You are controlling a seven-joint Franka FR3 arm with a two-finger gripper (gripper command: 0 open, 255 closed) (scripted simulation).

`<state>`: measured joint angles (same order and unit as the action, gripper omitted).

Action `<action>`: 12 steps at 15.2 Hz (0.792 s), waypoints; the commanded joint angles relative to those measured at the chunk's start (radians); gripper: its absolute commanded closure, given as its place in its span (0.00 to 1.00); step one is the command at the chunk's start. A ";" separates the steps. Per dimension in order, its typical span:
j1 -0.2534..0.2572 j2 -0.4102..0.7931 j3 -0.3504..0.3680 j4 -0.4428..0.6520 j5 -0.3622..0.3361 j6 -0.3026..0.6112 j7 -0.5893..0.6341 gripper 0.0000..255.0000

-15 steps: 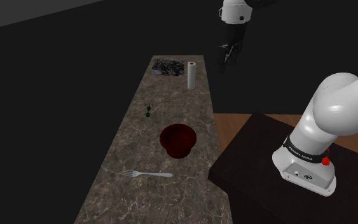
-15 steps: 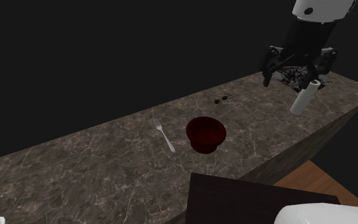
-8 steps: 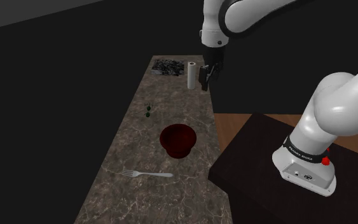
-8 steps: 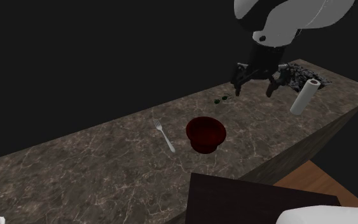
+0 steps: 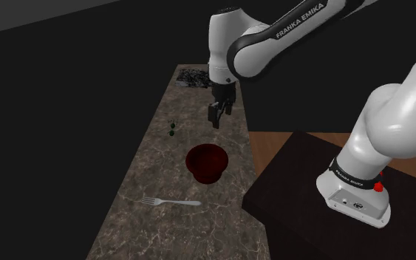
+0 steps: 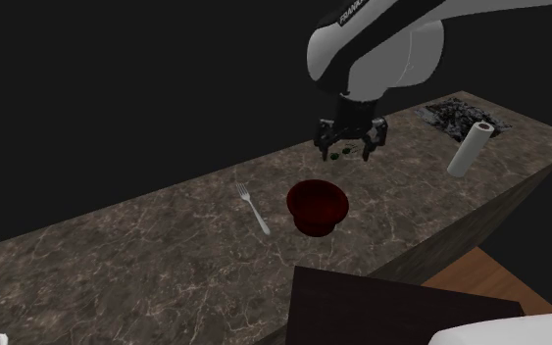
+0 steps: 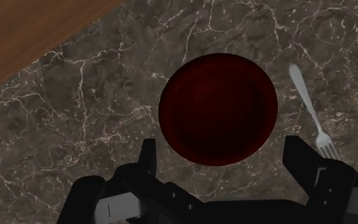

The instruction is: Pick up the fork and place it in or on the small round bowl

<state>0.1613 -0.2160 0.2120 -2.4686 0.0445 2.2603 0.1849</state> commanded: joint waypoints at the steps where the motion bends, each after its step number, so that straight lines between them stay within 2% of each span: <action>1: 0.007 0.065 0.016 0.021 -0.010 0.047 0.013 0.00; 6: 0.035 0.245 0.058 0.098 -0.064 0.152 0.076 0.00; 12: 0.091 0.465 0.074 0.227 -0.164 0.239 0.164 0.00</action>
<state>0.2397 0.2112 0.2839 -2.2676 -0.1008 2.4888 0.3306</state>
